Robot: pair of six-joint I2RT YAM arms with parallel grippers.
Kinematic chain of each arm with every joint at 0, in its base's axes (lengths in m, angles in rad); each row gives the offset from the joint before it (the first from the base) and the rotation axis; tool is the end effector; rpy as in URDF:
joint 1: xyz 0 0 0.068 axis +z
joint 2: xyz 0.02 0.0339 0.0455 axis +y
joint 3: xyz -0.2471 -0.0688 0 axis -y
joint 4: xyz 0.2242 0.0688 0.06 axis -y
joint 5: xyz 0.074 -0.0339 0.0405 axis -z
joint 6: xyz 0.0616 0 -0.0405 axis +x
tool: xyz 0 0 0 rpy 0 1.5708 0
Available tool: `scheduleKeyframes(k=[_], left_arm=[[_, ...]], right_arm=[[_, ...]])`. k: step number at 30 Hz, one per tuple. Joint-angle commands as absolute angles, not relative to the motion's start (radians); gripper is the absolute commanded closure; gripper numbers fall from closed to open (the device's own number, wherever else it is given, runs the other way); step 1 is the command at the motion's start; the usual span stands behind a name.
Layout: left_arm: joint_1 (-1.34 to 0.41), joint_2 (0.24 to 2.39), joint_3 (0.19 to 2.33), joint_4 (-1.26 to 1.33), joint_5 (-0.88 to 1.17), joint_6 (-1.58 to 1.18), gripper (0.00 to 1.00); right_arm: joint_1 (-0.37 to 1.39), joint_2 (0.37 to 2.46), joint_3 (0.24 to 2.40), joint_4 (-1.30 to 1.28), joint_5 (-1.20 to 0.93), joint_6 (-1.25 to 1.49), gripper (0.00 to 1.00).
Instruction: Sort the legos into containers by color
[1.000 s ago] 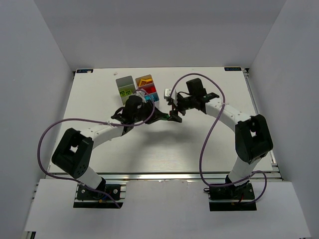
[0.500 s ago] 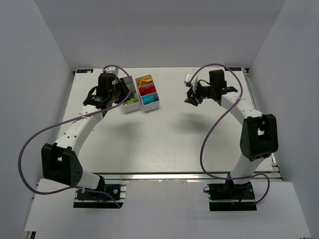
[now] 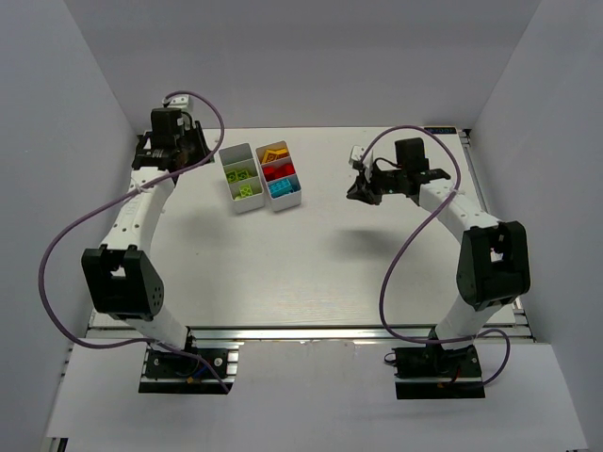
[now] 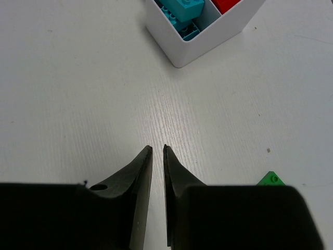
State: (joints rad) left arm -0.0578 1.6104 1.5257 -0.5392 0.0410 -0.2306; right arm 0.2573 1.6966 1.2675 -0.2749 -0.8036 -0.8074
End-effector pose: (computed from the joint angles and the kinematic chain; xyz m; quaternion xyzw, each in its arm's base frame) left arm 0.3675 -0.0238 0.3220 -0.0675 0.8873 -0.0836 0.4485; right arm 0.3454 0.1367 0.2444 -0.5655 0.6363 0.2366 0.4684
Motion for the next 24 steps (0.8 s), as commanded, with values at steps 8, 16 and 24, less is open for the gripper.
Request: scheduleKeyframes(k=[8, 16, 24], left_arm=[[-0.035, 1.807, 1.698, -0.512, 0.11, -0.155, 0.89], [-0.034, 1.91, 1.706, -0.367, 0.201, -0.297, 0.83], [-0.035, 1.959, 1.715, -0.337, 0.195, -0.342, 0.76]], right_arm=[[0.239, 1.657, 1.266, -0.267, -0.83, -0.782, 0.79], [0.227, 1.67, 1.267, -0.271, -0.825, -0.779, 0.77], [0.21, 1.681, 1.27, -0.268, -0.825, -0.773, 0.77]])
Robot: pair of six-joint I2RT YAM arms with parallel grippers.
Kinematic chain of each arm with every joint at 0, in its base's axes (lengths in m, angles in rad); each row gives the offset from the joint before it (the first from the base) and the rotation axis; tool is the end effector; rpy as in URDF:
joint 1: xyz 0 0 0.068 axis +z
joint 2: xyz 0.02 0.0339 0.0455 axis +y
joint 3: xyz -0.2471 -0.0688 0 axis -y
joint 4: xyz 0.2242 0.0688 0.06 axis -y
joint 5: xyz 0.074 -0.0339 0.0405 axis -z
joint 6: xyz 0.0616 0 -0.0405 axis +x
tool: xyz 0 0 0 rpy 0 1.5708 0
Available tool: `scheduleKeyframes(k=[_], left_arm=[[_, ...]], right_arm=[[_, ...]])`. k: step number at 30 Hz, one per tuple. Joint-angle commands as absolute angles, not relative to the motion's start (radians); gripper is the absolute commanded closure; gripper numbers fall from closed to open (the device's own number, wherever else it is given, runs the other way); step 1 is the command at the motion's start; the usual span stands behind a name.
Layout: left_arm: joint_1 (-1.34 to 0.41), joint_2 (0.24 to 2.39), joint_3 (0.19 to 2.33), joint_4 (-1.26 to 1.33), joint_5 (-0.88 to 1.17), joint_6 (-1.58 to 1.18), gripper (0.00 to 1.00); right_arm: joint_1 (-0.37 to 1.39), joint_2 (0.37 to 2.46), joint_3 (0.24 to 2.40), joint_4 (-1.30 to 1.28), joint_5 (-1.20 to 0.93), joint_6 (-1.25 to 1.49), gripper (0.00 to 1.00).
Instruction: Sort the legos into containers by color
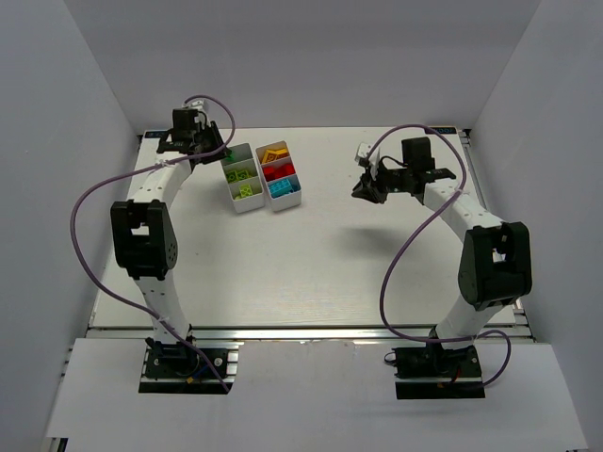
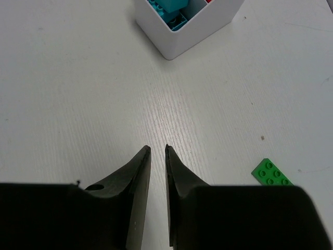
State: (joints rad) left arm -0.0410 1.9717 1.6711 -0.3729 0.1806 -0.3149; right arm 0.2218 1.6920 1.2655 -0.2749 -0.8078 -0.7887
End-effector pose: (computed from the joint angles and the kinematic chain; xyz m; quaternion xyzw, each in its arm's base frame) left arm 0.4527 -0.0296 0.2480 -0.0838 0.8943 -0.1564 0.4108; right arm 0.3491 0.1244 0.2454 -0.5485 0.6497 0.2339 0.4715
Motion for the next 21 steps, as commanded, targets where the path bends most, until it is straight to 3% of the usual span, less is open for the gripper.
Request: scheduleKeyframes(k=[1, 13, 18, 19, 20, 21], left_arm=[[-0.035, 1.962, 1.717, -0.341, 0.19, -0.345, 0.74], [-0.037, 1.974, 1.733, -0.348, 0.15, -0.377, 0.32], [-0.037, 1.951, 1.729, -0.35, 0.152, -0.388, 0.3], [-0.037, 1.925, 1.718, -0.344, 0.152, -0.391, 0.3], [-0.035, 1.908, 1.709, -0.335, 0.149, -0.396, 0.3], [-0.037, 1.887, 1.697, -0.328, 0.143, -0.399, 0.3]], right_arm=[[0.209, 1.684, 1.272, -0.267, -0.825, -0.773, 0.77], [0.206, 1.707, 1.296, -0.268, -0.83, -0.772, 0.74], [0.204, 1.718, 1.31, -0.262, -0.798, -0.775, 0.7], [0.203, 1.723, 1.313, -0.25, -0.751, -0.769, 0.64], [0.199, 1.727, 1.316, -0.209, -0.718, -0.759, 0.29], [0.189, 1.744, 1.321, -0.178, -0.691, -0.741, 0.11]])
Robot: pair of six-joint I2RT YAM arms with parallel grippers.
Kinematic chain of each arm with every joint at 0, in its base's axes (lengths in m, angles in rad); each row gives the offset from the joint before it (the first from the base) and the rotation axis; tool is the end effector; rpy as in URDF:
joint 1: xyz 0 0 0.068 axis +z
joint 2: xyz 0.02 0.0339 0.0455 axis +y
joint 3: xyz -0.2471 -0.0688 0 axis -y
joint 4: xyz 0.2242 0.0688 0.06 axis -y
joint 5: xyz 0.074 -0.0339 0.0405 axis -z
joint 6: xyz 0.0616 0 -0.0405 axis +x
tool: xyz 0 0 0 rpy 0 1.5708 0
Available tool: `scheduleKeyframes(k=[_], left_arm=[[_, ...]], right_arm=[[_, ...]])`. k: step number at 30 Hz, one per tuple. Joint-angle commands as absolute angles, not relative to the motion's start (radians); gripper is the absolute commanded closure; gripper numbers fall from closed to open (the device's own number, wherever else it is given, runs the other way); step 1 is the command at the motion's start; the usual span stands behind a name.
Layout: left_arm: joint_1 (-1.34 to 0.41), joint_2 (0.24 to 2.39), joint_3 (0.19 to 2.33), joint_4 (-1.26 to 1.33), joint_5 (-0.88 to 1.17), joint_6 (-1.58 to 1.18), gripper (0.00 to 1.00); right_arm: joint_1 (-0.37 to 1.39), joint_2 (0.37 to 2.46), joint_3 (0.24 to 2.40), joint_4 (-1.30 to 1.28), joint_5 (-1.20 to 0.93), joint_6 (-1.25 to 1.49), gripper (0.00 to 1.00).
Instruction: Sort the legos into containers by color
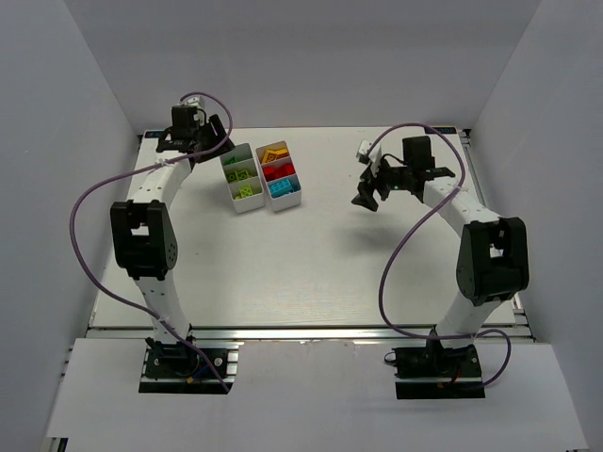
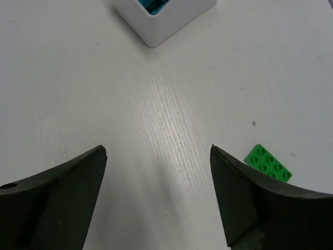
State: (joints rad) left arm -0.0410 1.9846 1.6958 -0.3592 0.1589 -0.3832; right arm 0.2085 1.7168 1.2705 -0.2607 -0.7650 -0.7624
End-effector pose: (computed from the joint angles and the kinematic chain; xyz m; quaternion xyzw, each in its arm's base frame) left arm 0.4581 -0.0285 0.2520 -0.1172 0.8856 -0.1629 0.4189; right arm 0.3572 0.1192 0.2384 -0.5313 0.6723 0.2199 0.4662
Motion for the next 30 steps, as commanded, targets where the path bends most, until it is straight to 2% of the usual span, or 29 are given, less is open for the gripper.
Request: scheduleKeyframes(k=[1, 2, 4, 6, 7, 9, 10, 11, 12, 14, 16, 19, 22, 25, 30], left_arm=[[-0.037, 1.844, 1.668, -0.327, 0.141, -0.4, 0.29], [-0.035, 1.82, 1.649, -0.324, 0.137, -0.403, 0.28], [-0.035, 1.769, 1.605, -0.319, 0.118, -0.406, 0.2], [-0.032, 1.688, 1.517, -0.308, 0.109, -0.425, 0.05], [-0.031, 1.662, 1.485, -0.305, 0.11, -0.433, 0.02], [-0.028, 1.583, 1.392, -0.301, 0.121, -0.449, 0.02], [-0.028, 1.557, 1.361, -0.299, 0.124, -0.457, 0.02], [-0.028, 1.531, 1.329, -0.292, 0.129, -0.469, 0.02], [-0.028, 1.476, 1.266, -0.288, 0.13, -0.474, 0.02], [-0.028, 1.418, 1.203, -0.273, 0.121, -0.497, 0.02], [-0.028, 1.336, 1.123, -0.267, 0.112, -0.511, 0.02], [-0.028, 1.246, 1.034, -0.262, 0.089, -0.572, 0.02], [-0.026, 1.163, 0.942, -0.29, -0.072, -0.658, 0.02], [-0.023, 1.094, 0.865, -0.25, -0.08, -0.673, 0.02], [-0.025, 1.078, 0.861, -0.264, -0.032, -0.686, 0.02]], right_arm=[[0.183, 1.758, 1.325, -0.155, -0.623, -0.73, 0.1], [0.183, 1.775, 1.336, -0.125, -0.577, -0.717, 0.11], [0.176, 1.845, 1.406, -0.147, -0.494, -0.821, 0.11], [0.16, 1.931, 1.472, -0.211, -0.456, -0.889, 0.11], [0.147, 1.968, 1.58, -0.256, -0.478, -0.923, 0.12], [0.103, 2.091, 1.72, -0.345, -0.521, -0.921, 0.24], [0.092, 2.141, 1.797, -0.406, -0.534, -0.888, 0.33], [0.083, 2.189, 1.962, -0.438, -0.534, -0.794, 0.49], [0.074, 2.238, 2.045, -0.472, -0.532, -0.748, 0.85], [0.066, 2.344, 2.184, -0.537, -0.516, -0.64, 0.99], [0.071, 2.355, 2.152, -0.455, -0.48, -0.574, 1.0], [0.084, 2.323, 2.016, -0.355, -0.428, -0.5, 0.95], [0.087, 2.335, 1.99, -0.33, -0.442, -0.46, 0.84], [0.087, 2.361, 2.0, -0.318, -0.443, -0.414, 0.83], [0.1, 2.388, 2.002, -0.285, -0.426, -0.374, 0.84]])
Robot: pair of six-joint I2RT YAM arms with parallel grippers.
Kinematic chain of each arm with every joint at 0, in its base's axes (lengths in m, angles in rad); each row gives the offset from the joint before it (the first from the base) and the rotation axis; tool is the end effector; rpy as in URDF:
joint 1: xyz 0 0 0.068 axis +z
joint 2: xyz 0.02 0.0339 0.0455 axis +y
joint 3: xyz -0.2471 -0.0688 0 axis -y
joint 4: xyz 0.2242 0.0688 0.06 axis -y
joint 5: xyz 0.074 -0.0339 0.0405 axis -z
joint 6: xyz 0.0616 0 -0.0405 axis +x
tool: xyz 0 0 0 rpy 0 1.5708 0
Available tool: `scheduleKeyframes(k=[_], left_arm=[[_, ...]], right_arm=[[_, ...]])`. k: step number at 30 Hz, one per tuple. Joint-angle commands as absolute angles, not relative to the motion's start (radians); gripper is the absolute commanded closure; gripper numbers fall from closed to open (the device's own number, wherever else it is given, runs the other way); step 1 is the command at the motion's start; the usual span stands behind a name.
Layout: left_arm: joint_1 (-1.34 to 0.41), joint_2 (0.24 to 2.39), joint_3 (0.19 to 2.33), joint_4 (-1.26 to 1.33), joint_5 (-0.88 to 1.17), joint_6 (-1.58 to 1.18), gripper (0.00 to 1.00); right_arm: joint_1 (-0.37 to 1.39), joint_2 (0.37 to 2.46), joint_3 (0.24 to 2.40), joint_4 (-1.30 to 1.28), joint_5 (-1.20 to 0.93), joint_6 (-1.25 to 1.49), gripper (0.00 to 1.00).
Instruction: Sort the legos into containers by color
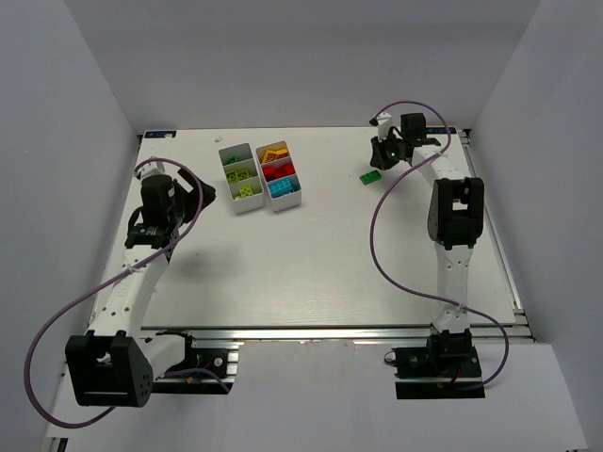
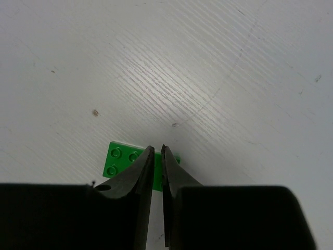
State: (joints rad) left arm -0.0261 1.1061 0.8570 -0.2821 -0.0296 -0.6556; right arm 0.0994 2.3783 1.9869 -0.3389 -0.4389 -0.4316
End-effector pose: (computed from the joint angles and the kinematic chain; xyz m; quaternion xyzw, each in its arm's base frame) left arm 0.2582 -0.0049 0.2686 -0.2756 0.8229 -0.1539 0.4724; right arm 0.5202 0.0782 0.1677 -0.3195 0.8366 0.1302 0.4256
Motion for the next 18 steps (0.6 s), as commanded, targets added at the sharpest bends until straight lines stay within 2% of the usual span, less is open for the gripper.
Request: scheduleKeyframes(k=[1, 10, 18], left_arm=[[-0.025, 1.078, 0.861, -0.267, -0.026, -0.69, 0.02], [-0.025, 1.052, 0.799, -0.206, 0.11, -0.73, 0.02], [-0.025, 1.029, 0.744, -0.163, 0.172, -0.747, 0.02]], right_arm=[[0.103, 2.39, 2.0, -0.287, -0.428, -0.373, 0.84], [0.118, 2.378, 1.928, -0.36, -0.428, -0.405, 0.86], [0.117, 2.234, 1.698, -0.364, -0.454, -0.423, 0.89]])
